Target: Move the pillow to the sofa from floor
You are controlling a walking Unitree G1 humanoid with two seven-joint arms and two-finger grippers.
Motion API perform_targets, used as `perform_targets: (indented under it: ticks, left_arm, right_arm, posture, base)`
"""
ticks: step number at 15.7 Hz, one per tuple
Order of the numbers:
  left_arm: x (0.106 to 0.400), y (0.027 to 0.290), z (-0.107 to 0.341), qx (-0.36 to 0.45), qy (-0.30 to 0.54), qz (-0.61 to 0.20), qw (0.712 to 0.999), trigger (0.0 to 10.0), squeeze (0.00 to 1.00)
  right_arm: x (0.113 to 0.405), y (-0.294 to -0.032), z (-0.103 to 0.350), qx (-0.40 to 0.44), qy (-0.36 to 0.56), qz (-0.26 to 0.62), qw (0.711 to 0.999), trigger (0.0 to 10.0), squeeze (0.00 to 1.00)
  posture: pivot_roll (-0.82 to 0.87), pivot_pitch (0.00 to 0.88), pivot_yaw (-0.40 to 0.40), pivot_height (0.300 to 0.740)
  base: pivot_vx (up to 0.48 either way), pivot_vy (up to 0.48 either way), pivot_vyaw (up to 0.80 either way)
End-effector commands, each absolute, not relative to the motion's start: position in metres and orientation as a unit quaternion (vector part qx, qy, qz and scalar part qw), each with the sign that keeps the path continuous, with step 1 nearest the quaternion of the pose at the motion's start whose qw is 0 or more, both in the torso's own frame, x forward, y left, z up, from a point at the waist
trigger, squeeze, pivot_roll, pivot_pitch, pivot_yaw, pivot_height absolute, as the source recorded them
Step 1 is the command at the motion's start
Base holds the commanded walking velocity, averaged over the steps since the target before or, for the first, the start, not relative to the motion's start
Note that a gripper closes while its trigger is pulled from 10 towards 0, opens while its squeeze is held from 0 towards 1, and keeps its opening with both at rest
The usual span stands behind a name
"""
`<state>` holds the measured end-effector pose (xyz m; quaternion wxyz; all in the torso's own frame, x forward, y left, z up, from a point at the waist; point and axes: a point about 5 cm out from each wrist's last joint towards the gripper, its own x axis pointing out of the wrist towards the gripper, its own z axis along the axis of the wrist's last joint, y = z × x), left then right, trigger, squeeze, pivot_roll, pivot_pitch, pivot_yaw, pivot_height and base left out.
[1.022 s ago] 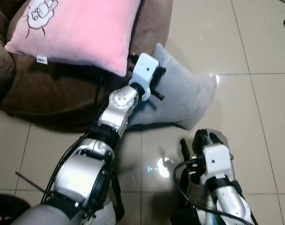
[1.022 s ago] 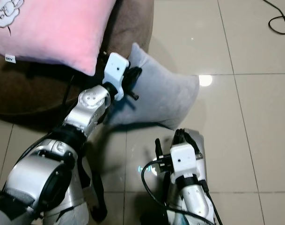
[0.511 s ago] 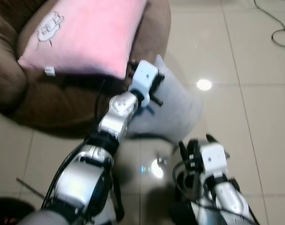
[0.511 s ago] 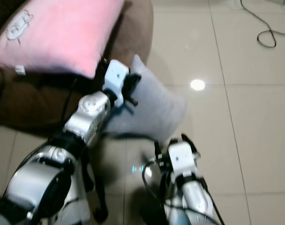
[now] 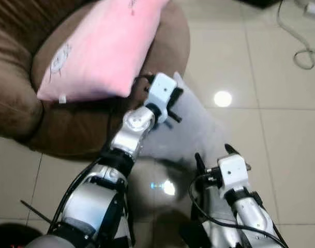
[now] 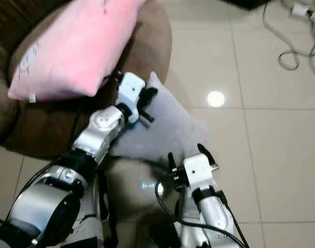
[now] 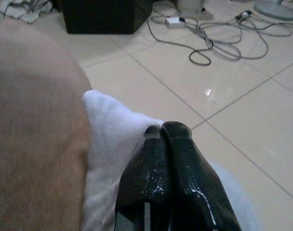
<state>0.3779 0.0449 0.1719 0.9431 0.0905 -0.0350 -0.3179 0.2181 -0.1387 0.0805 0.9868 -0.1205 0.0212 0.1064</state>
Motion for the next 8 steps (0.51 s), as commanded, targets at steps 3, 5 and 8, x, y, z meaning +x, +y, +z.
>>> perform_targets:
  ticks: [3, 5, 8]
  left_arm:
    - [0.3778, 0.0462, 0.1826, 0.090, -0.064, -0.309, 0.945, 0.0, 0.00]
    - [0.3771, 0.0462, 0.1818, 0.089, -0.064, -0.307, 0.945, 0.0, 0.00]
    - [0.3776, 0.0477, 0.1803, 0.090, -0.060, -0.302, 0.947, 0.0, 0.00]
  right_arm:
    - [0.2150, -0.1404, 0.0733, -0.115, 0.036, 0.112, 0.986, 10.0, 0.00]
    - [0.2157, -0.1402, 0.0733, -0.116, 0.036, 0.115, 0.986, 10.0, 0.00]
    - [0.2170, -0.1406, 0.0727, -0.117, 0.035, 0.116, 0.986, 10.0, 0.00]
  posture:
    - [-0.07, 0.279, -0.028, 0.679]
    - [-0.07, 0.279, -0.031, 0.699]
    - [-0.07, 0.278, -0.035, 0.729]
  base:
    - [0.000, 0.000, 0.00]
    - [0.000, 0.000, 0.00]
    - [0.000, 0.000, 0.00]
